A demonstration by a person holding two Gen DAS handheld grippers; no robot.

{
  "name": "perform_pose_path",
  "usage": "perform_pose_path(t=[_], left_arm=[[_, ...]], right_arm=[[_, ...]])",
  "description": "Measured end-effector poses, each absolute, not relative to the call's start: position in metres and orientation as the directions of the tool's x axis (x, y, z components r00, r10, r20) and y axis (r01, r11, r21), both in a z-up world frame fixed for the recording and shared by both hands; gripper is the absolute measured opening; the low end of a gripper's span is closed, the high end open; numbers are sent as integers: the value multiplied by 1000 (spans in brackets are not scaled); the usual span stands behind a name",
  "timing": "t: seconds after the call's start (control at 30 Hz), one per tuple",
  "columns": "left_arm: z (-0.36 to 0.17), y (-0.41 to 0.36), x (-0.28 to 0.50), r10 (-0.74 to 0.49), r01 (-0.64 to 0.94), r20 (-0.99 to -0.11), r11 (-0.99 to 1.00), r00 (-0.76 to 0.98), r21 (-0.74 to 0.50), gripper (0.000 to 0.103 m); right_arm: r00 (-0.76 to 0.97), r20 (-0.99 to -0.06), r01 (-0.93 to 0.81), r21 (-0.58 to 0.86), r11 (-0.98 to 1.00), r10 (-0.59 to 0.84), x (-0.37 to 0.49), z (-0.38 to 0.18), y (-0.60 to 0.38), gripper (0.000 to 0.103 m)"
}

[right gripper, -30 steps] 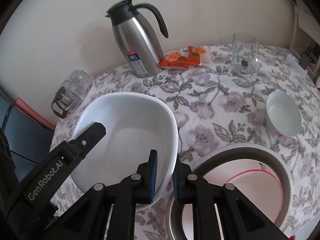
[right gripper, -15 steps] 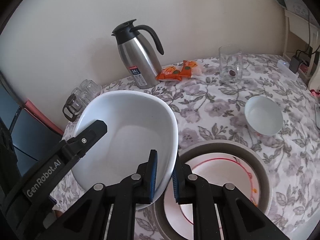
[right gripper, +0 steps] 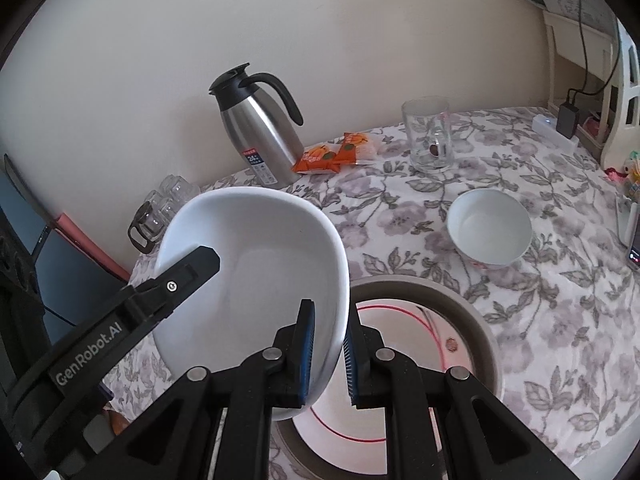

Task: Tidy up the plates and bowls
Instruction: 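Lift the small white bowl with the right gripper and carry it over the basin, then lower the small white bowl into the strawberry bowl with the right gripper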

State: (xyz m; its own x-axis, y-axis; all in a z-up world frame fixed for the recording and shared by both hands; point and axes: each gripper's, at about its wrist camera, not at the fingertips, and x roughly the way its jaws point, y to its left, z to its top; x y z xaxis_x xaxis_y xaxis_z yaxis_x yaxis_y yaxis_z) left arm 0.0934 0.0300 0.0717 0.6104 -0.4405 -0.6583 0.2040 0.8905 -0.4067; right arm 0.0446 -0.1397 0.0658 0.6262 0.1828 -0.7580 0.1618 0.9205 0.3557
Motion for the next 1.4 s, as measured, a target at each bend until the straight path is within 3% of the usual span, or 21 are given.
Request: perform_pose_path(t=[0.8,1.4], left_arm=[[51,-24,76,-450,262,-728,893,517,-366,24],[25,-12,68,-444,211,-769,896,460,-391,24]], right_arm=[[553,-812,221,360,906,187,23,37,-187,18],[496,-836,200,376,905,237,17,25,-184,18]])
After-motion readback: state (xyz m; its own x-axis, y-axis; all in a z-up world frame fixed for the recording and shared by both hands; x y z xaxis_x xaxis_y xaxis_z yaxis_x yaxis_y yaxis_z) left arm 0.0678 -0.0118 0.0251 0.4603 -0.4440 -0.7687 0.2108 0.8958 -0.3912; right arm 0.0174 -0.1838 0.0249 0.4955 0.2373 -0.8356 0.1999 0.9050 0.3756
